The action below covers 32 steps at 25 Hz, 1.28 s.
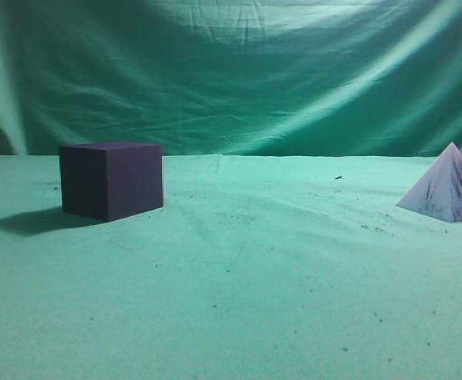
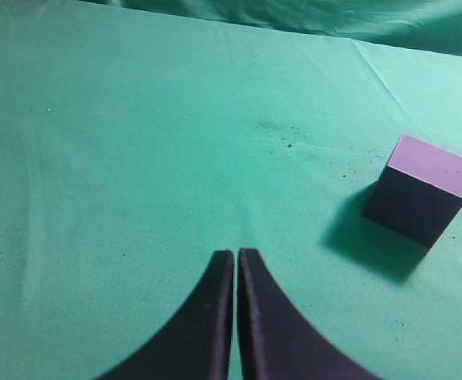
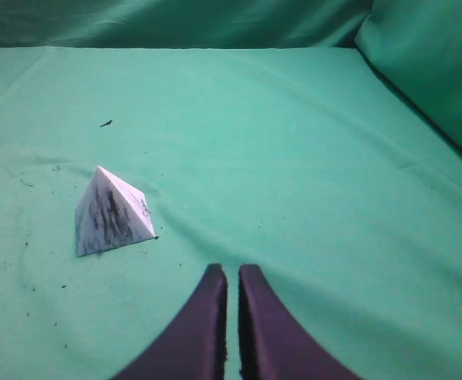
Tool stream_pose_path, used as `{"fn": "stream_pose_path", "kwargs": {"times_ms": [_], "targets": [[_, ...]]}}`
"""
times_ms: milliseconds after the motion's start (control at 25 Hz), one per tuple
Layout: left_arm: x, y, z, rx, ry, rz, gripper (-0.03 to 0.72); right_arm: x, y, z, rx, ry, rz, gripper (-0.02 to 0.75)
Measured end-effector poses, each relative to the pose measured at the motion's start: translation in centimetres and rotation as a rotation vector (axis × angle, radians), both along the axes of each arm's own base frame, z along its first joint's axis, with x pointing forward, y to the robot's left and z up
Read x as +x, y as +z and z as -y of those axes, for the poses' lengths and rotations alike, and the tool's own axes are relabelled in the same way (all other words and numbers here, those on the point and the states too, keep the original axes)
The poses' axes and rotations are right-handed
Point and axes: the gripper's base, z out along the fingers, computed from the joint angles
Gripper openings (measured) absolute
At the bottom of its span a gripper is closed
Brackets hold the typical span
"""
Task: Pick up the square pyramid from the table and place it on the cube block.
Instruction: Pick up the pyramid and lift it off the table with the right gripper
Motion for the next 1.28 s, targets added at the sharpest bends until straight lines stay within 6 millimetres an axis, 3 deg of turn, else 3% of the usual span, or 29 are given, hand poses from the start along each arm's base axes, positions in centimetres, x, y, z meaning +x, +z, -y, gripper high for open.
{"fn": "stream_pose_path", "kwargs": {"times_ms": [800, 1040, 1200, 1280], "targets": [[0.0, 0.0, 0.0, 0.000, 0.000, 0.000, 0.000, 0.1, 0.4, 0.0, 0.007, 0.004, 0.045, 0.048], [0.0, 0.0, 0.0, 0.000, 0.000, 0.000, 0.000, 0.3, 4.5, -0.2, 0.182, 0.013, 0.487, 0.048], [0.0, 0.0, 0.0, 0.000, 0.000, 0.000, 0.000, -0.2, 8.2, -0.2, 0.189, 0.017, 0.464, 0.048], [0.0, 0.0, 0.0, 0.000, 0.000, 0.000, 0.000, 0.2, 10.1, -0.3, 0.183, 0.014, 0.351, 0.048]]}}
